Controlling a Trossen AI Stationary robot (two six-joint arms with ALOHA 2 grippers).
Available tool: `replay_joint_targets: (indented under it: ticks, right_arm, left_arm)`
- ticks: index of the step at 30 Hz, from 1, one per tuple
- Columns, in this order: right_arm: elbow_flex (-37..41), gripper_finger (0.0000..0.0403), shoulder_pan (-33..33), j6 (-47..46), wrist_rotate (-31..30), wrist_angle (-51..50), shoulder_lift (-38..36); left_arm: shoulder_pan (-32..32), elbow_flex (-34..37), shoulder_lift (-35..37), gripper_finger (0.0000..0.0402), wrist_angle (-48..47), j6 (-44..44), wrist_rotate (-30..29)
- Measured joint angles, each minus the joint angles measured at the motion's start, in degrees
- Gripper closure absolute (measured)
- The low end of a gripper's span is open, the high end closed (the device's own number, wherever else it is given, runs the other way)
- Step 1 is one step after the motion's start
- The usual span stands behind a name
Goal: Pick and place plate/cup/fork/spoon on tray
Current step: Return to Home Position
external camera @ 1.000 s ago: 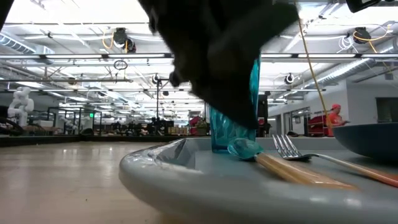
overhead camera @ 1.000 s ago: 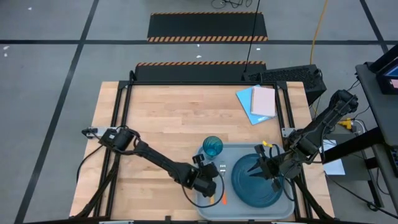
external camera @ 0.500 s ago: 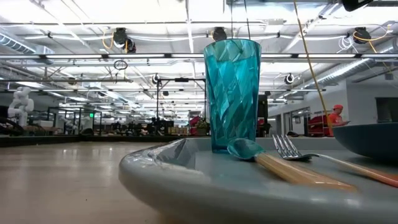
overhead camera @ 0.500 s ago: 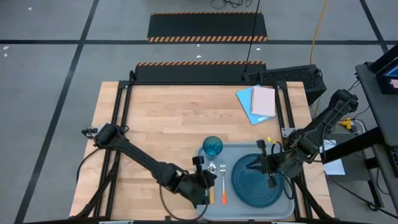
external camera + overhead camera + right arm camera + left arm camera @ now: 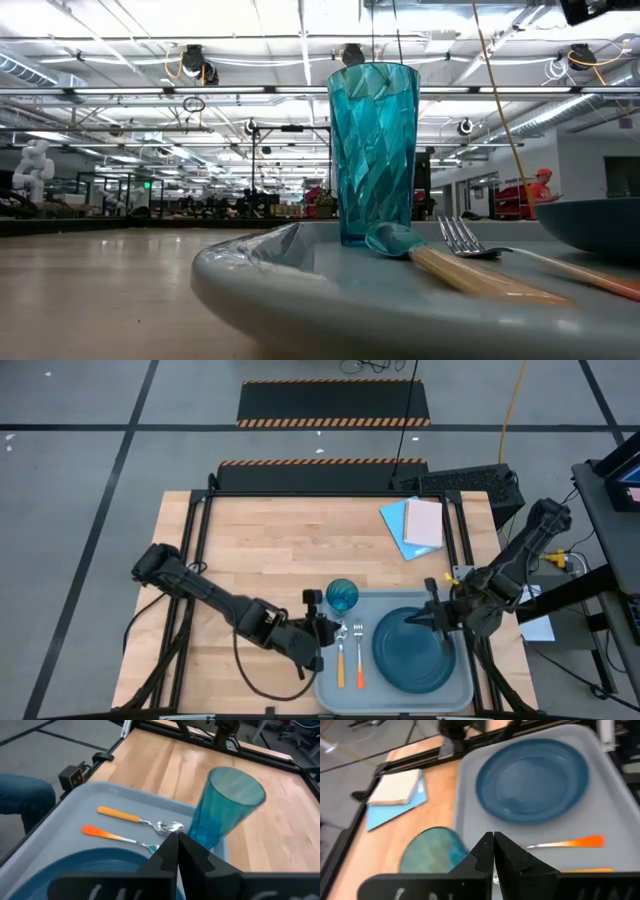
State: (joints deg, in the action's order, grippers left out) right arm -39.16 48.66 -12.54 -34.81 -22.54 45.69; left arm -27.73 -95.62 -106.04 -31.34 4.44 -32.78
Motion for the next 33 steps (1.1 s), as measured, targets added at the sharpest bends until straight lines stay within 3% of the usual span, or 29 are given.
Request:
replay_joint_targets:
  ticks: [5, 10, 17, 25, 30, 33]
  right_arm:
    - [3.7, 0.0402, 0.0, -0.3, 0.1, 1.4, -4.4]
    - [6.7, 0.0401, 0.3, -1.3, 0.2, 2.5, -7.4]
    - [12.8, 0.0401, 0.2, 1.6, 0.2, 4.7, -11.0]
    - [21.9, 0.0401, -2.3, 13.1, 0.3, 17.1, -16.2]
    - [25.2, 0.0402, -6.2, 17.4, 0.7, 19.7, -20.8]
    - [27.0, 0.0402, -9.6, 20.0, 4.2, 21.6, -23.3]
  left_arm:
    - [-0.1, 4.9, 0.7, 0.0385, 2.8, -1.7, 3.0]
    - [0.8, 10.8, 5.9, 0.0385, 7.5, -1.2, 2.9]
    - [1.6, 28.3, 17.0, 0.0385, 25.4, -5.5, 3.2]
    - [8.4, 47.9, 26.8, 0.0385, 39.5, -4.3, 6.0]
    - [12.9, 54.6, 29.3, 0.0385, 46.5, -5.5, 11.2]
    - [15.8, 57.3, 30.3, 0.0385, 48.7, -6.3, 12.8]
